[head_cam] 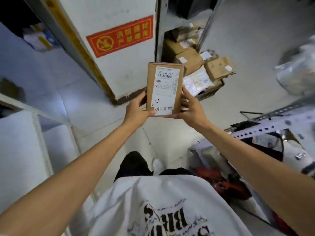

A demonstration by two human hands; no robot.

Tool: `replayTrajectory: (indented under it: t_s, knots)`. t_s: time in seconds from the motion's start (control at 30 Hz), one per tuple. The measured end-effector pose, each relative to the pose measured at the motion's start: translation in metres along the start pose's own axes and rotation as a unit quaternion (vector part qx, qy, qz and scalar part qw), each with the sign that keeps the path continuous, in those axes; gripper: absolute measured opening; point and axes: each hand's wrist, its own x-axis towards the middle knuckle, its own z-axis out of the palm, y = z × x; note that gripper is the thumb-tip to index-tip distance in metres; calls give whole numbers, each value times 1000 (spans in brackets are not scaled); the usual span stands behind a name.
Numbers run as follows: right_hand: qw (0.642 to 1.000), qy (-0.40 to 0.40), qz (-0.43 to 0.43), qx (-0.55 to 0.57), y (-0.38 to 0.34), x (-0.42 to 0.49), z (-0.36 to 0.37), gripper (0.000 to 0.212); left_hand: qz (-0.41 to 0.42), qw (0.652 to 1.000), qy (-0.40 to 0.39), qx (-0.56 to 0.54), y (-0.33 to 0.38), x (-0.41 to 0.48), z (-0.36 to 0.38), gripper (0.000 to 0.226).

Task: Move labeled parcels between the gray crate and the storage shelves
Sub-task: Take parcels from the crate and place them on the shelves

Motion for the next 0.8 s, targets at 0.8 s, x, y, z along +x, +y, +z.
replayTrajectory:
  t_s: [0.8]
  knots:
    - [931,331,104,113,-28,201,-154,102,58,938,-315,132,167,345,101,82]
